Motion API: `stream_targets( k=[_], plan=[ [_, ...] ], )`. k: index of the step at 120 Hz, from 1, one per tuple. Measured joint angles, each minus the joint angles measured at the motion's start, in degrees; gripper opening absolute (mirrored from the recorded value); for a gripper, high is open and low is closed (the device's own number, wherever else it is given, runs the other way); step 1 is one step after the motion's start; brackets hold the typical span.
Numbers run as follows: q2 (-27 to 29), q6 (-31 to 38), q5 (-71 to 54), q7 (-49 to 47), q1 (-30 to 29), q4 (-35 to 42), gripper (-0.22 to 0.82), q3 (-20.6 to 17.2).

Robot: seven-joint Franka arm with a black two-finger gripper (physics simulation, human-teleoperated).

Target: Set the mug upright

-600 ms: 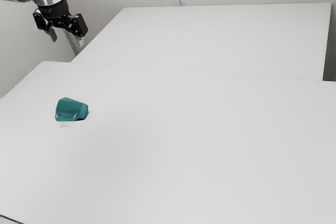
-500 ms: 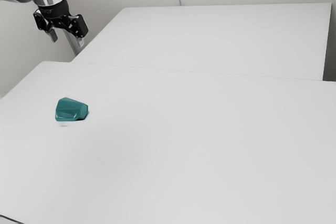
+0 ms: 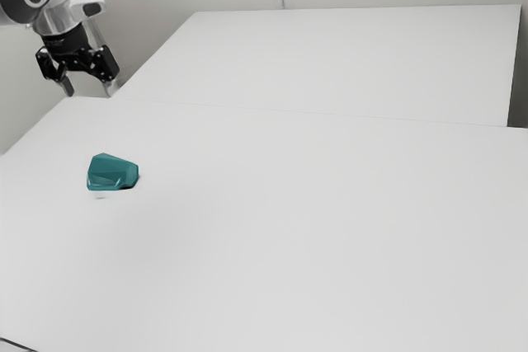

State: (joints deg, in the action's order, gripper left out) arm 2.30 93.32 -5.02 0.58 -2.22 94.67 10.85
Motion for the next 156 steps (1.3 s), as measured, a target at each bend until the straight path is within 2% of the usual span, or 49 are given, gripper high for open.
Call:
stream_targets(
  k=[21, 33, 82, 112, 156],
  plan=[
    [-5.51, 0.02, 7.91, 0.92, -12.93, 0.14, 0.6, 0.14],
    [-9.63, 0.3, 11.83, 2.67, -17.07, -0.72, 0.6, 0.29],
    [-25.75, 2.3, 25.38, 15.57, -25.06, -7.15, 0.6, 3.44],
    [-36.73, 2.65, 33.18, 24.36, -27.16, -17.17, 0.6, 4.08],
    [-42.54, 5.4, 43.05, 33.99, -27.31, -19.55, 0.6, 3.59]
  ],
)
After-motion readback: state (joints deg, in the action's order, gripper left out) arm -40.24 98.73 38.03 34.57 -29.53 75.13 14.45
